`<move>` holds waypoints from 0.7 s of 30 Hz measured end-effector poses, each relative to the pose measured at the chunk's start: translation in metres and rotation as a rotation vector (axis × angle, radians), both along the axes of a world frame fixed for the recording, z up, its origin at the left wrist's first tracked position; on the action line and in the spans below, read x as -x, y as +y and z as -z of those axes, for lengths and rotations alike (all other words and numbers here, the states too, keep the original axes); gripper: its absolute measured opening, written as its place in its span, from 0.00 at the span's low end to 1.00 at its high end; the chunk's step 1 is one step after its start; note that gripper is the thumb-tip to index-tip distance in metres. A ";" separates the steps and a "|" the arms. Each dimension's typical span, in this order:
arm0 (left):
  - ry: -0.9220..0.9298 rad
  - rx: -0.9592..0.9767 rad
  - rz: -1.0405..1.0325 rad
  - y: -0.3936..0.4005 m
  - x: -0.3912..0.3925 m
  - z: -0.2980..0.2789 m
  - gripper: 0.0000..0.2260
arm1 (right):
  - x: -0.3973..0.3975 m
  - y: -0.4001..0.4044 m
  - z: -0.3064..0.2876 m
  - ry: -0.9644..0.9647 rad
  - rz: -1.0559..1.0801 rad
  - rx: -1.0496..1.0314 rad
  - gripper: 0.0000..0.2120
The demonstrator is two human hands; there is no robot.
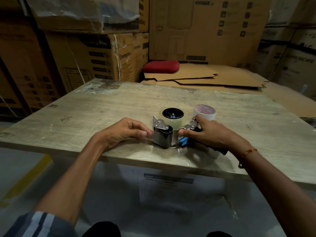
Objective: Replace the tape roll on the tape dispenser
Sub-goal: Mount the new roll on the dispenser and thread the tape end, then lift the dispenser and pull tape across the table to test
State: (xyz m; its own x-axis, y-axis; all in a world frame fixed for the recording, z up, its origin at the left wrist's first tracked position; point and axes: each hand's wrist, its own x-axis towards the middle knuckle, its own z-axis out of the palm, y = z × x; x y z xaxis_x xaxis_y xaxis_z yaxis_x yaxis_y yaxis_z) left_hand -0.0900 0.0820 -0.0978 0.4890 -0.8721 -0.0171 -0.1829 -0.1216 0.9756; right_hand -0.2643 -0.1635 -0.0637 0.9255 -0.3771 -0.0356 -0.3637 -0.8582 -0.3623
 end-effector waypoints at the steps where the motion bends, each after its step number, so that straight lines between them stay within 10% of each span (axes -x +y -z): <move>1: -0.005 0.007 -0.007 -0.001 0.001 0.001 0.09 | 0.000 -0.004 -0.002 0.022 -0.023 -0.052 0.40; 13: -0.017 0.135 -0.325 -0.022 0.021 0.009 0.08 | 0.012 -0.010 -0.010 0.116 -0.008 -0.846 0.19; 21: -0.130 0.261 -0.336 -0.046 -0.006 -0.022 0.07 | 0.001 -0.017 0.009 -0.041 0.010 -1.070 0.28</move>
State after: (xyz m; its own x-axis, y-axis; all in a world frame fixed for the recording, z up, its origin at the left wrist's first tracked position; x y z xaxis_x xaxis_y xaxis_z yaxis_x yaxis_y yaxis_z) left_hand -0.0840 0.0362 -0.0762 0.7292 -0.6316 0.2634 -0.2987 0.0525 0.9529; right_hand -0.2655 -0.1803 -0.0725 0.9307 -0.1757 -0.3207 -0.3388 -0.0843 -0.9371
